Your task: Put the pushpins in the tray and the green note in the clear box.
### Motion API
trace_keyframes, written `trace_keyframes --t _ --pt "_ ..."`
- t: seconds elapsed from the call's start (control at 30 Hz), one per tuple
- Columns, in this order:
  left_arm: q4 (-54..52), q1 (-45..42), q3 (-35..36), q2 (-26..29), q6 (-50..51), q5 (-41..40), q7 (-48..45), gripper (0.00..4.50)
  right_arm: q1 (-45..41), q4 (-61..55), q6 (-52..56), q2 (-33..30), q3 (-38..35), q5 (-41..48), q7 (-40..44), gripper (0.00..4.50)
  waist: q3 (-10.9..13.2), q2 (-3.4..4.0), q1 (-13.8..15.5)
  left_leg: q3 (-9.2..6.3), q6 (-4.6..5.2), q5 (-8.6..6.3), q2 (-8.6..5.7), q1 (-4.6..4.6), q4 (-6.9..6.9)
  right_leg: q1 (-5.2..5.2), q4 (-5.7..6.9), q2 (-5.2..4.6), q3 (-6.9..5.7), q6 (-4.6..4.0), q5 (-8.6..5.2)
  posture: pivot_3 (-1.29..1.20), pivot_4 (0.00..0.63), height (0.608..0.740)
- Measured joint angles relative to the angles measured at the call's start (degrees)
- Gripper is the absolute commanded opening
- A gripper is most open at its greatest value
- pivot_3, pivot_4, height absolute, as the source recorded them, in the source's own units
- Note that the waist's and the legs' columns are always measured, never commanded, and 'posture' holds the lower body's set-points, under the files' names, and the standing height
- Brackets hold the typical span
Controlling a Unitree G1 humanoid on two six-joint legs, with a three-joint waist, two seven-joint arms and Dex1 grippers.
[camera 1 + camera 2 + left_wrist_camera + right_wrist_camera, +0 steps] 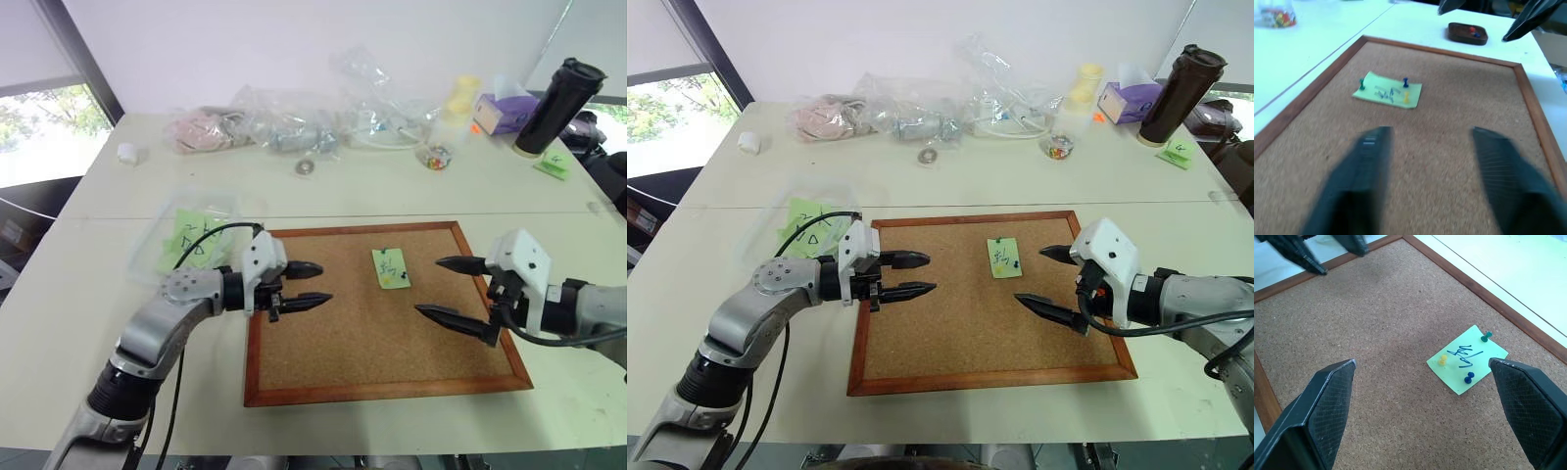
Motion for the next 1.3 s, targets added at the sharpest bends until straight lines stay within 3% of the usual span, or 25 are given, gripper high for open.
trace_keyframes --t 0.07,0.3,0.57,0.9,1.27,1.3 --pt "0.1 0.2 -1.0 -0.7 -0.4 0.6 0.0 0.03 0.0 0.1 -0.1 0.0 0.2 -0.3 0.0 4.5 0.0 0.0 0.0 0.0 0.0 0.0 0.0 0.0 0.0 0.0 0.0 0.01 0.0 0.0 0.0 0.0 0.15 0.73" --pt "6.2 0.5 -3.6 -1.3 -4.3 4.6 -0.9 0.03 -2.3 1.6 -1.3 1.5 4.5 -1.9 -0.7 4.5 0.0 0.0 0.0 0.0 0.0 0.0 0.0 0.0 0.0 -0.01 0.0 0.01 0.0 0.0 0.0 0.0 0.15 0.73" --pt "13.6 2.0 -5.9 -2.2 -10.5 9.0 -2.5 0.03 -11.5 9.6 -5.5 5.4 14.2 -9.5 -3.3 4.5 0.0 0.0 0.0 0.01 0.0 0.0 -0.02 -0.01 0.01 -0.03 0.01 0.0 0.0 0.0 0.0 0.0 0.15 0.73" --pt "16.4 3.1 -5.6 -3.2 -16.1 10.6 -2.7 0.03 -24.2 25.2 -7.5 15.1 26.2 -21.2 -7.7 4.5 -0.1 0.01 -0.1 0.01 0.0 0.0 -0.05 0.03 0.07 0.02 0.07 0.01 -0.01 0.0 0.0 0.0 0.15 0.73" --pt "16.2 3.8 -5.4 -3.4 -17.1 11.3 -2.2 0.03 -27.9 34.6 -9.2 18.3 29.4 -27.9 -8.3 4.5 -0.1 0.04 -0.1 0.0 0.0 0.0 -0.07 0.05 0.07 0.01 0.11 0.01 0.0 0.0 0.0 0.0 0.15 0.73" --pt "16.0 3.9 -5.4 -3.4 -17.1 11.3 -2.1 0.0 -27.9 35.0 -9.4 18.5 29.4 -28.2 -8.3 4.25 -0.1 0.05 -0.1 0.0 0.0 0.0 -0.07 0.05 0.07 0.01 0.11 0.01 0.0 0.0 0.0 0.0 0.15 0.73"
